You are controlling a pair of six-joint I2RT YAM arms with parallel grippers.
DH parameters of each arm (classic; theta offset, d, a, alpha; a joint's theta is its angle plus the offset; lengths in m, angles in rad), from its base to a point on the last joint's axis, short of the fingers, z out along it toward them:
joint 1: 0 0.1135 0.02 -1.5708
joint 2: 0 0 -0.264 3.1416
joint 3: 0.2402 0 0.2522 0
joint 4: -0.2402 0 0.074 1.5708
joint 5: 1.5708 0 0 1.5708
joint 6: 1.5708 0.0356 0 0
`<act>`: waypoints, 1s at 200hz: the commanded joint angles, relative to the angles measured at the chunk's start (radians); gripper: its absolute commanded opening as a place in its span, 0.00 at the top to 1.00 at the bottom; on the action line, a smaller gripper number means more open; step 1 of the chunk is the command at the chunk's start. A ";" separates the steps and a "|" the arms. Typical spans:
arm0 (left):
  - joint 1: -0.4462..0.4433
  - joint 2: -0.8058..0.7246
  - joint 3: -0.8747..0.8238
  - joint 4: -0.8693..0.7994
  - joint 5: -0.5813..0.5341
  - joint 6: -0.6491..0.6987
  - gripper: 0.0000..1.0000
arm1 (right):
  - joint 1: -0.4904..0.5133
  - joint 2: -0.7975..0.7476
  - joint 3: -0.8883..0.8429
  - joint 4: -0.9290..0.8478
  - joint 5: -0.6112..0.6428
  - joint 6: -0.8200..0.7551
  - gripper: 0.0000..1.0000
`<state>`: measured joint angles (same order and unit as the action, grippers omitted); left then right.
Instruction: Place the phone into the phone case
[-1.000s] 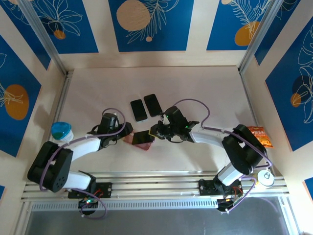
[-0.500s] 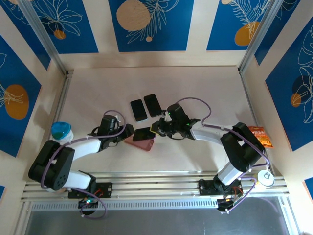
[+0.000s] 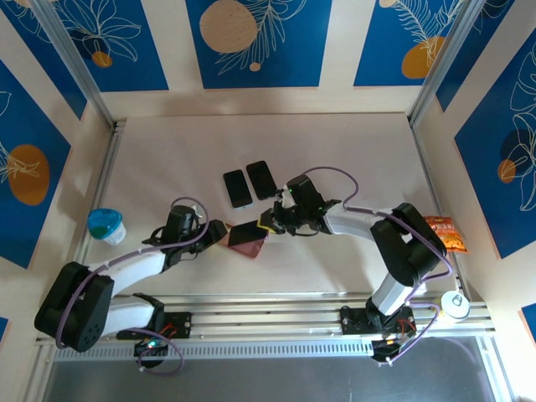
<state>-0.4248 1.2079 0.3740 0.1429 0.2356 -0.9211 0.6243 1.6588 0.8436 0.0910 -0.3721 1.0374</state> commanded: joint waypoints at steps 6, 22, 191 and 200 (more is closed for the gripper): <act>-0.014 -0.056 -0.001 -0.019 0.007 -0.016 0.41 | -0.009 -0.056 0.038 -0.076 -0.029 -0.056 1.00; -0.014 -0.089 0.019 -0.058 -0.012 0.005 0.40 | -0.009 -0.080 0.039 -0.094 -0.019 -0.055 1.00; 0.033 0.147 0.067 0.109 -0.002 0.104 0.37 | 0.087 0.006 -0.027 0.150 0.160 0.158 1.00; 0.034 0.155 0.057 0.128 0.006 0.096 0.37 | 0.087 0.008 -0.033 0.150 0.166 0.163 1.00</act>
<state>-0.4011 1.3388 0.4461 0.2073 0.2119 -0.8352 0.7052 1.6539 0.8261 0.1776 -0.2131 1.1664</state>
